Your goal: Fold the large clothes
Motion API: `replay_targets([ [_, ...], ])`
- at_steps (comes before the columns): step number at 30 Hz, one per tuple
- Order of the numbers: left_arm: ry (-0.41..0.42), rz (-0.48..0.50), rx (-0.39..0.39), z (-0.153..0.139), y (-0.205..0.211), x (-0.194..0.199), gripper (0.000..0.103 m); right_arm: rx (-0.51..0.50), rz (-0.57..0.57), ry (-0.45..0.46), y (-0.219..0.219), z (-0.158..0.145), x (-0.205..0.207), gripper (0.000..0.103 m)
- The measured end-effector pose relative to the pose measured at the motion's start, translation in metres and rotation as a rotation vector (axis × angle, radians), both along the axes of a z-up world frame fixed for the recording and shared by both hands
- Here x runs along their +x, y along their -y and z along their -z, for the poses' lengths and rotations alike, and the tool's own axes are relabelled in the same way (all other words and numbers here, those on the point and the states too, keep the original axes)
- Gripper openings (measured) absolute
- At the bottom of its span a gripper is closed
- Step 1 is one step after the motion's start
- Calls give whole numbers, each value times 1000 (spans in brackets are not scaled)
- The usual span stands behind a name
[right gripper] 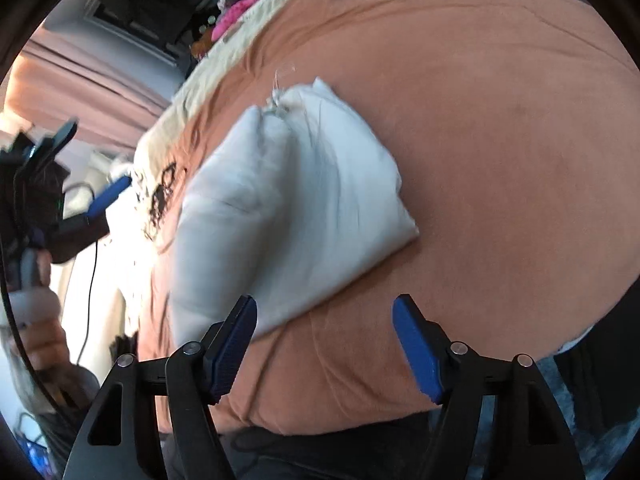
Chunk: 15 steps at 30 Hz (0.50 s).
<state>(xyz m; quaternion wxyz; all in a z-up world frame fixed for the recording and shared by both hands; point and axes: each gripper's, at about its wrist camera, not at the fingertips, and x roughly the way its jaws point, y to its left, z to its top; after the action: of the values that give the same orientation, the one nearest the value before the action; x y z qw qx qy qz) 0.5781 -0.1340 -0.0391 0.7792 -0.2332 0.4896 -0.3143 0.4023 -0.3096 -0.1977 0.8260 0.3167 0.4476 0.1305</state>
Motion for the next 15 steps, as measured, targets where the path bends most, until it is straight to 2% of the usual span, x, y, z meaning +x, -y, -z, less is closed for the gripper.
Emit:
replay_targets([
  [5, 14, -117, 75, 3, -58, -6, 80, 20, -25, 11, 2, -5, 25, 71],
  [15, -61, -320, 151, 55, -152, -14, 80, -51, -144, -18, -11, -6, 100, 74],
])
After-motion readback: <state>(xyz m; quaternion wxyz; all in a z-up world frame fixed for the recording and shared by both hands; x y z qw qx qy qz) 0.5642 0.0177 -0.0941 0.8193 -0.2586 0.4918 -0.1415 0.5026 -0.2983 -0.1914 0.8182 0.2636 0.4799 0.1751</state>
